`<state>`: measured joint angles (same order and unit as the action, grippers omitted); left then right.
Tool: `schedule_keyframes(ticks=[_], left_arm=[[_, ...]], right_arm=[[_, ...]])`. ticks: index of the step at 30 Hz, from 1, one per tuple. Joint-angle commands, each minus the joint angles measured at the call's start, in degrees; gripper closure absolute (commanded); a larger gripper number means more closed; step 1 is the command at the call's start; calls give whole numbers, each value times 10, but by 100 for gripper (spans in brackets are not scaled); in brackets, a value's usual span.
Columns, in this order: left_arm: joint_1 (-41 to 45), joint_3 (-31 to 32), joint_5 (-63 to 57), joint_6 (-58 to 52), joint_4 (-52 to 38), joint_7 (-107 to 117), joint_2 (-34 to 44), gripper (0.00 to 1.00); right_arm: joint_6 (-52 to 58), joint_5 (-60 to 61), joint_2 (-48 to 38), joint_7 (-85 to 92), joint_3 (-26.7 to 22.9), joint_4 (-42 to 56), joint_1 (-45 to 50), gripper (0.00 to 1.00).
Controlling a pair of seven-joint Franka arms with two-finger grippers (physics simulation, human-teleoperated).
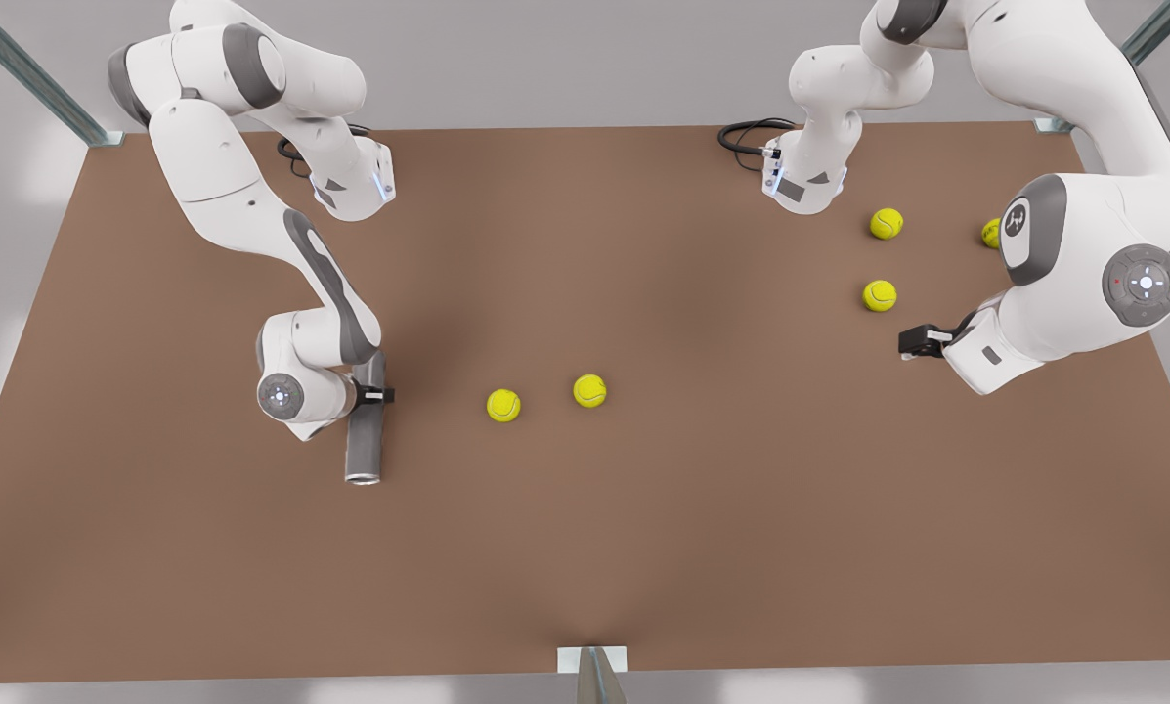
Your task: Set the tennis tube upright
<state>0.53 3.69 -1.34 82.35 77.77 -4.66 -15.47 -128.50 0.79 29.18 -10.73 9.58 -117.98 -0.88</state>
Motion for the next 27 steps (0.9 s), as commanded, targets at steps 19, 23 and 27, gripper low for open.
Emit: schedule_keyframes(ticks=[19,23,27], left_arm=[[0,0,0,0,4,0,-2,0],[0,0,0,0,4,0,-2,0],[0,0,0,0,4,0,-2,0]], right_arm=[[2,0,5,0,0,11,3,36],[8,-1,5,1,0,19,3,36],[10,-20,5,8,2,54,24,36]])
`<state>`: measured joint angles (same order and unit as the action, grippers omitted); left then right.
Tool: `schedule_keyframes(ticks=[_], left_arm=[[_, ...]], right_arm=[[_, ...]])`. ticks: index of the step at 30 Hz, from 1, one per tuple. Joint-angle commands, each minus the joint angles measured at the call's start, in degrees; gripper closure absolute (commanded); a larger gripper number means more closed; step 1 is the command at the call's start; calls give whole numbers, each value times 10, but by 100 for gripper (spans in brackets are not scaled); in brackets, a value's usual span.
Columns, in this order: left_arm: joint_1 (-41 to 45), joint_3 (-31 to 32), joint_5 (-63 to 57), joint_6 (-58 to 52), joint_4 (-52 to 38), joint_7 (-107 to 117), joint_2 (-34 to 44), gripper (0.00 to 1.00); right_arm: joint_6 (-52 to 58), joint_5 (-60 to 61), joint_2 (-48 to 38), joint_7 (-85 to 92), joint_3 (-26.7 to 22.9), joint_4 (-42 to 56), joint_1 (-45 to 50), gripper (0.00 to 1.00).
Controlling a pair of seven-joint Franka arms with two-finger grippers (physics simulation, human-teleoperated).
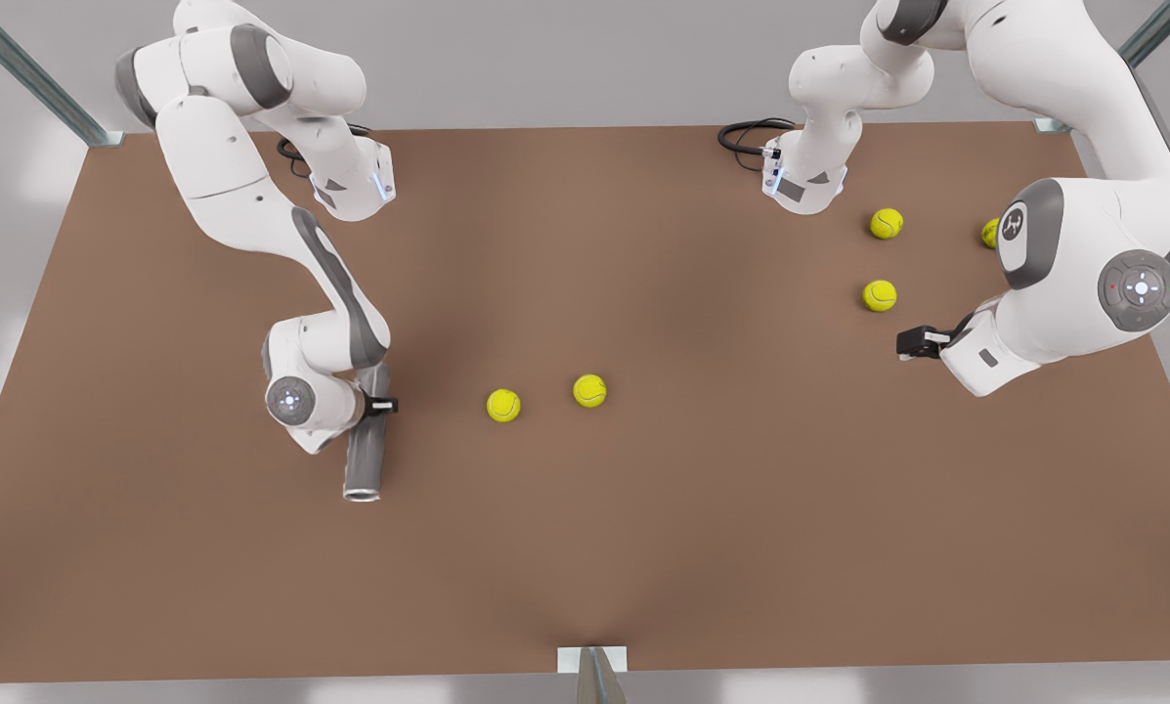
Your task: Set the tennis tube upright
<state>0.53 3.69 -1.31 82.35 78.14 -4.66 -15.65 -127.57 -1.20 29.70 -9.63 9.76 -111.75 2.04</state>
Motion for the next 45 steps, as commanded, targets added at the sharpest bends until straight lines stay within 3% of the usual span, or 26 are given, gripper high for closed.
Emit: schedule_keyframes(ticks=[1,16,25,36,45], left_arm=[[0,0,0,0,0,0,0,0],[0,0,0,2,0,0,0,0],[0,0,0,2,0,1,-2,0],[0,0,0,4,0,1,-7,0],[0,0,0,4,0,0,-19,0]], right_arm=[[0,-1,0,0,0,4,1,36],[35,-68,48,458,0,167,44,34],[32,-104,92,458,0,268,142,33],[84,-129,270,489,-27,551,285,33],[88,-128,352,466,-48,637,360,26]])
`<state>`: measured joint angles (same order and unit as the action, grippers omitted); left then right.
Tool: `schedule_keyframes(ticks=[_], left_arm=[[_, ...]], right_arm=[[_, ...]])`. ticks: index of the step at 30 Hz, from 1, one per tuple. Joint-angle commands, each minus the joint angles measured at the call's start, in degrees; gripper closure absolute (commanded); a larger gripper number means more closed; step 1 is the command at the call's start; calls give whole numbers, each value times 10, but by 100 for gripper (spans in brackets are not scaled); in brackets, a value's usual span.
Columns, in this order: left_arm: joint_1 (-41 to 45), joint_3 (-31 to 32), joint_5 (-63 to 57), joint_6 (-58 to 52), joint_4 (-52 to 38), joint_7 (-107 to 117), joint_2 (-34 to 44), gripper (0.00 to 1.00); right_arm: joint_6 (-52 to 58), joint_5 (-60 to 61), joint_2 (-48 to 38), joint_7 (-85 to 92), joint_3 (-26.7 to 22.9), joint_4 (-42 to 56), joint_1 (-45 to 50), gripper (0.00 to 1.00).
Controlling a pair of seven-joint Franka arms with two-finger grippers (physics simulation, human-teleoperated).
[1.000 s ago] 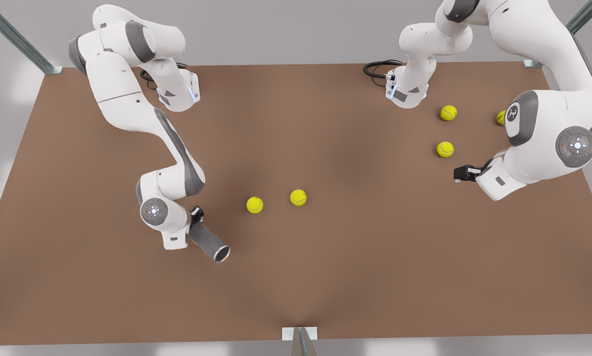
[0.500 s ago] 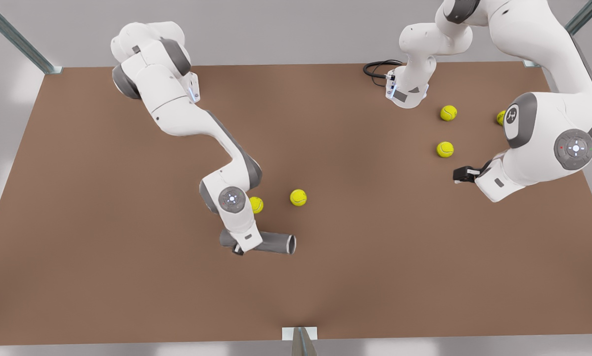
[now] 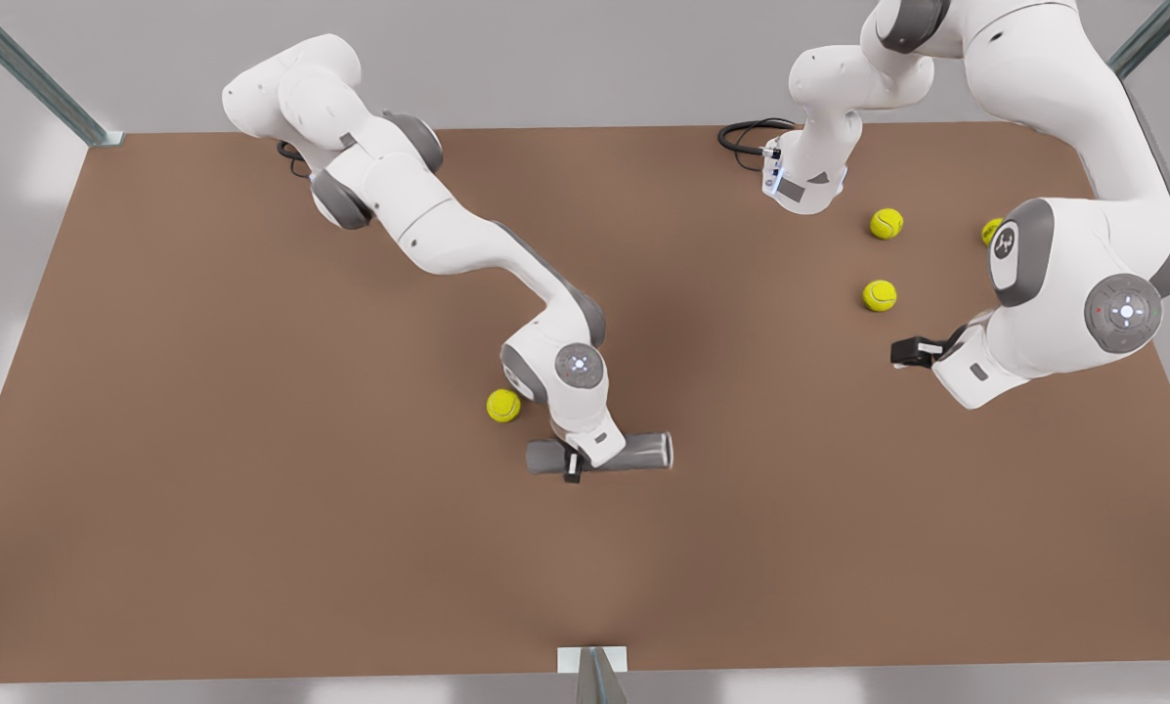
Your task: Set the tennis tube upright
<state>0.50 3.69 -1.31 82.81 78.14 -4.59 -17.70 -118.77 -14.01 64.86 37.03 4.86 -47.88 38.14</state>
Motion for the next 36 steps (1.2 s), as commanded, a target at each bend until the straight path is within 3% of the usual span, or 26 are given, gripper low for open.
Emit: schedule_keyframes(ticks=[1,7,10,14,16,17,18,19,20,21,23,25,30,36], left_arm=[[0,0,0,0,0,0,-1,0],[0,0,0,0,0,0,-2,0],[0,0,0,0,0,0,-2,0],[0,0,0,1,0,1,-2,0],[0,0,15,6,0,4,-10,0],[-16,-1,70,34,-1,5,-34,0],[-30,-2,184,78,-1,6,-89,0],[-45,-4,323,101,-2,7,-160,0],[-66,-4,402,103,-5,1,-214,0],[-74,-2,470,116,-8,-6,-255,0],[-54,9,630,153,-8,-99,-331,0],[-27,47,666,227,-8,-151,-369,0],[35,47,746,279,23,-221,-383,0],[42,47,818,295,25,-250,-390,0]], right_arm=[[0,0,1,0,0,2,0,25],[-1,0,7,1,-1,5,6,0],[28,24,-3,0,1,5,0,0],[224,65,-147,-200,3,2,-16,0],[328,79,-239,-261,1,-3,-92,0],[367,80,-281,-290,2,-26,-146,0],[353,79,-356,-308,2,-134,-202,0],[257,79,-458,-355,28,-308,-277,0],[213,77,-500,-374,74,-393,-364,0],[214,78,-511,-414,118,-406,-422,0],[240,77,-519,-471,121,-408,-427,0],[243,77,-515,-491,119,-399,-430,0],[238,79,-488,-479,116,-343,-453,0],[233,40,-457,-489,109,-334,-456,0]])
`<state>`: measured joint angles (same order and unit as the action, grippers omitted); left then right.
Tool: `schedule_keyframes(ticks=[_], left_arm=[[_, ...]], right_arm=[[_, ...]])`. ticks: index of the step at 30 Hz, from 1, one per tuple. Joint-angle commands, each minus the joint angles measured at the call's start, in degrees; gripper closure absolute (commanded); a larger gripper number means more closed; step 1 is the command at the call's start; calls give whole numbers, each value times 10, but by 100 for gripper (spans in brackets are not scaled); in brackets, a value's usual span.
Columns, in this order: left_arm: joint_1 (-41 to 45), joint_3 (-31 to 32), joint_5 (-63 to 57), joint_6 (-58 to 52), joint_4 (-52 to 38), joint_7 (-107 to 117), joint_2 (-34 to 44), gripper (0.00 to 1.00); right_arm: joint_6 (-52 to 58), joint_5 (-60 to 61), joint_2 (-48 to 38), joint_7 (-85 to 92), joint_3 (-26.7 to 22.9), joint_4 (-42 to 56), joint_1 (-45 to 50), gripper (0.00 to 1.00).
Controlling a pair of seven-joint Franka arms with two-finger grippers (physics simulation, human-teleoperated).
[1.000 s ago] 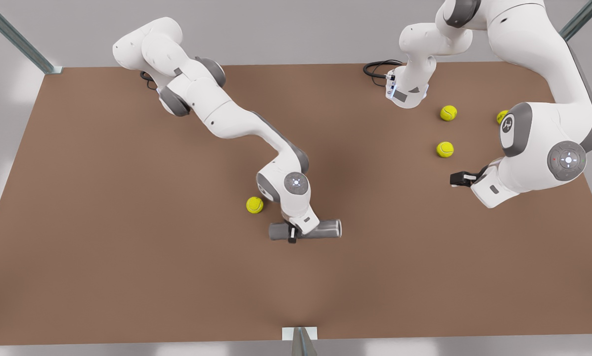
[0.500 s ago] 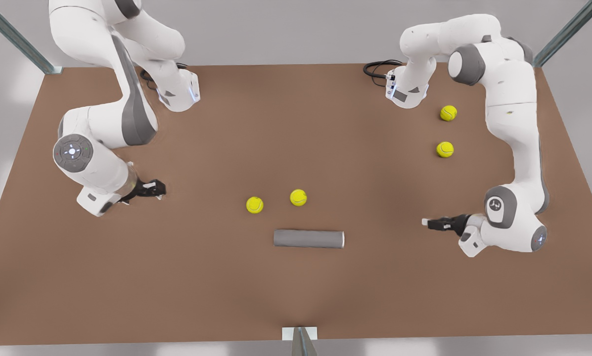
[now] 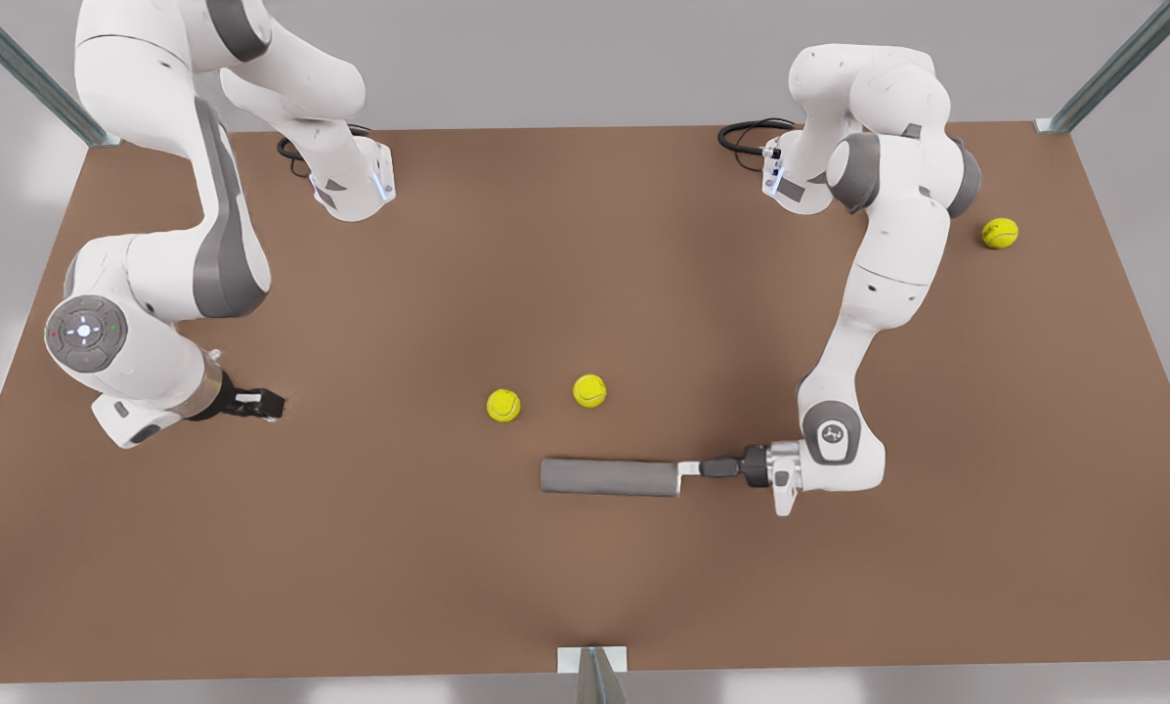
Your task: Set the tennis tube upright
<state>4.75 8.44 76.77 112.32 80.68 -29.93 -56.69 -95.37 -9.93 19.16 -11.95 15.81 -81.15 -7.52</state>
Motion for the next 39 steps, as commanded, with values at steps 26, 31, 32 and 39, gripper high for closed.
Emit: schedule_keyframes(ticks=[26,31,32,39], left_arm=[[32,25,50,49,-26,-15,-32,0],[31,25,48,47,-26,-14,-31,13],[31,25,47,45,-26,-14,-31,16],[26,24,44,37,-26,-11,-28,26]], right_arm=[[7,5,0,3,0,18,2,0],[7,4,0,3,0,18,2,0],[7,4,0,3,0,18,2,0],[7,4,0,0,0,18,6,0]])
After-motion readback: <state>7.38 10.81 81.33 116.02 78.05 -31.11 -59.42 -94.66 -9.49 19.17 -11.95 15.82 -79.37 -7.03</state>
